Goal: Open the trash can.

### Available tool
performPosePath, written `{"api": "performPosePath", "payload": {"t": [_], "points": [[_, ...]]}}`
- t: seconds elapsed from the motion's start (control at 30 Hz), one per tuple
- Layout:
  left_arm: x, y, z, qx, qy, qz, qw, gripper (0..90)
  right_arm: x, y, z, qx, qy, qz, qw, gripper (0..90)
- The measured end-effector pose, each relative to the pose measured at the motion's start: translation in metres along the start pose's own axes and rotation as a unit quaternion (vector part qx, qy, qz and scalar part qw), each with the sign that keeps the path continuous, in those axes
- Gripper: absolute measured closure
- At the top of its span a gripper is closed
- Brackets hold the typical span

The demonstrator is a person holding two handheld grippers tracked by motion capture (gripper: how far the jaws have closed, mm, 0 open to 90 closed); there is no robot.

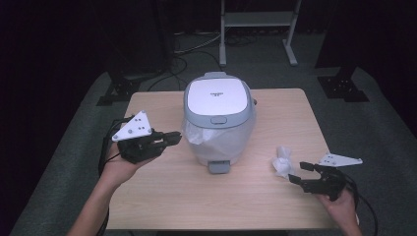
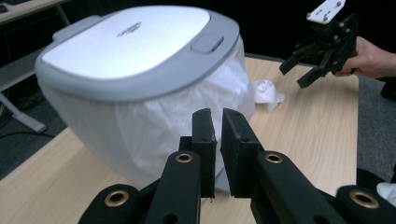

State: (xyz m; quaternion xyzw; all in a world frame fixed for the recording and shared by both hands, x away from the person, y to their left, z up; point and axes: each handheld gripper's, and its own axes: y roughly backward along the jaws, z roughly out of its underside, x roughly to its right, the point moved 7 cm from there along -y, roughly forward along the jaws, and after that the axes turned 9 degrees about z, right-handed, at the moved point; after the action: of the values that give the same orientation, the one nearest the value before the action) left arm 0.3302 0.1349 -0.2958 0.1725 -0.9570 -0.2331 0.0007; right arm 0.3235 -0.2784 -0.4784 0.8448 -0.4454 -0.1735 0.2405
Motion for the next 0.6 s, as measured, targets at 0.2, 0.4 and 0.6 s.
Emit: {"api": "performPosePath", "payload": {"t": [0.2,0.4,0.6], "points": [[0.0,-0.01,-0.02,0.001,-0.012,0.012,0.9999,83.1,0.001,0.001,0.0,0.002,-0.001,0.0,1.0,25.6],[-0.003,-0.022,-0.035,-0.006,-0.022,0.02,0.9995,83.1,0.0,0.002,-0.001,0.004,0.0,0.0,1.0,25.6],[-0.007,-0.035,-0.044,-0.014,-0.025,0.028,0.9992,83.1,0.001,0.004,-0.001,0.006,-0.002,0.0,1.0,25.7]]}}
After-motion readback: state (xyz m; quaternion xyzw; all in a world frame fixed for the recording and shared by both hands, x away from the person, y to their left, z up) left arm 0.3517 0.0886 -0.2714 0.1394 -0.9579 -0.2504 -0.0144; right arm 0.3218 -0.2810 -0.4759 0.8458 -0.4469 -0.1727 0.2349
